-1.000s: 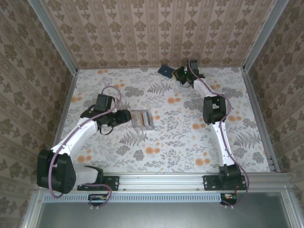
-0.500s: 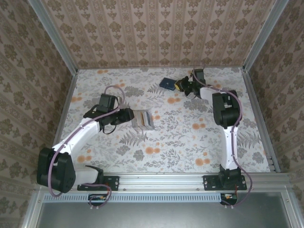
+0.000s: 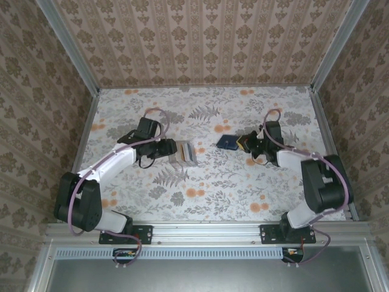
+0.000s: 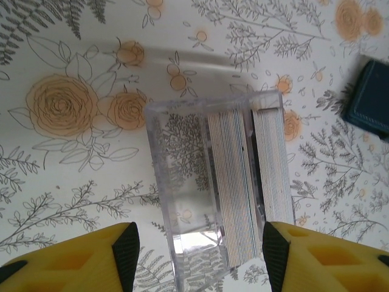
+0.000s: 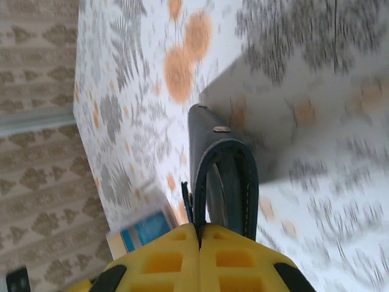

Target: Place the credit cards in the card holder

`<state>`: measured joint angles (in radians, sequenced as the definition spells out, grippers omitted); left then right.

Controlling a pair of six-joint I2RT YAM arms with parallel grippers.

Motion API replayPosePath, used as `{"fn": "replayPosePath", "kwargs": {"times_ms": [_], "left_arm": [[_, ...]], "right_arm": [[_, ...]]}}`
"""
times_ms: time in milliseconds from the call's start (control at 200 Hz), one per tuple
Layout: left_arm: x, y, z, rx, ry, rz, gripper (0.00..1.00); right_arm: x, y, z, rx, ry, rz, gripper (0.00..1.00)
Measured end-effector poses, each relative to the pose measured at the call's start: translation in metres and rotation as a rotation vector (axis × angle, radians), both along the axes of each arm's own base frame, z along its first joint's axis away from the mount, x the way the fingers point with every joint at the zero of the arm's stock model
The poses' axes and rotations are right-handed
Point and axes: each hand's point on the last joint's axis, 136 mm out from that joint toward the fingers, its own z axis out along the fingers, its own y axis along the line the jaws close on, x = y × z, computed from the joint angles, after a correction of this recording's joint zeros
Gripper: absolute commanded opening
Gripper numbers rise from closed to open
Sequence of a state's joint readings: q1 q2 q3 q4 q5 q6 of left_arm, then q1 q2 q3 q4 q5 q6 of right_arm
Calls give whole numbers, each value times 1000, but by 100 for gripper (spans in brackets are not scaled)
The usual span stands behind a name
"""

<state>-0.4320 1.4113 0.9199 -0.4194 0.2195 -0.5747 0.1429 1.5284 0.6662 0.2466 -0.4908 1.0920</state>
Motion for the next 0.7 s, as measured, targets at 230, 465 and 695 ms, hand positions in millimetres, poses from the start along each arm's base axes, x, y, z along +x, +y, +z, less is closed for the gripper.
{"fn": "replayPosePath", "kwargs": {"times_ms": [230,465,695], "left_arm": [[12,-8,23,10,-76,-50,60],[19,-4,33,58,-119,-63,60],[17,3,28,104,-113,-64,60]], "right_arm": [[-47,-21,-4,-183,34,54,58],[-78,-43,-1,-468,66,104,56],[-76,-14,8,-660,82,260,51]]}}
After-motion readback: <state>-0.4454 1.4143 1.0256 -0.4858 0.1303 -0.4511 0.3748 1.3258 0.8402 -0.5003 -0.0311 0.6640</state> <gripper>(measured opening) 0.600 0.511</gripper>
